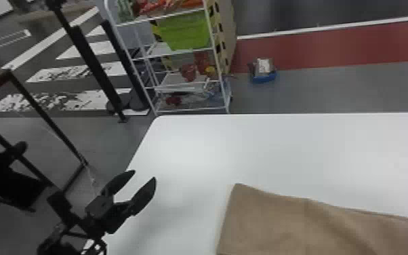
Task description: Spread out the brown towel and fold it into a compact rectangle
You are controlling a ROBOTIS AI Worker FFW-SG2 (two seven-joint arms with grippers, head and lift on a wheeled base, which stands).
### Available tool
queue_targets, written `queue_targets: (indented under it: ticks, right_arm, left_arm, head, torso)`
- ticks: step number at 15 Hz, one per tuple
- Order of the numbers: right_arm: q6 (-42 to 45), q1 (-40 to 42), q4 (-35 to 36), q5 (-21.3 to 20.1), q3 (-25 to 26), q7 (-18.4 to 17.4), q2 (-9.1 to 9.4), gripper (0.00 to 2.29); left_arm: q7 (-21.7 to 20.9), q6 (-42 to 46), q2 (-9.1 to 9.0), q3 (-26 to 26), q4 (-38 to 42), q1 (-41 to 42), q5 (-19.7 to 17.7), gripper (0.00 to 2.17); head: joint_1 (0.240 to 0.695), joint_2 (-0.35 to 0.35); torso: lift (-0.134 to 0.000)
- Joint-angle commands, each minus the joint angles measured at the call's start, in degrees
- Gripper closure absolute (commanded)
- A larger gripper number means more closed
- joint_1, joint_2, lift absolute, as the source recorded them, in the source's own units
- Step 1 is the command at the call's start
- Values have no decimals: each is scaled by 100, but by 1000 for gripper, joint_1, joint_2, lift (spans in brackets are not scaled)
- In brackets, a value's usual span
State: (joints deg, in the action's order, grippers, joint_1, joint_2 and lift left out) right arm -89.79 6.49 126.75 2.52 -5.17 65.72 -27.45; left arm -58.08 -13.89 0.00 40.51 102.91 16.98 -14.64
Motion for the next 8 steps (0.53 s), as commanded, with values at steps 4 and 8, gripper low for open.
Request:
queue_targets:
  ticks: [4, 8]
  right_arm:
    - [-30, 212, 254, -199, -45, 283, -85, 502]
    - [-30, 414, 403, -375, 148, 503, -146, 846]
  left_arm:
    - [-10, 4, -15, 9, -8, -2, 5, 46]
    - [-2, -14, -15, -17, 1, -2, 5, 46]
  head:
    - [695, 350]
    - [695, 350]
  torso:
    - [-124]
    - [-124]
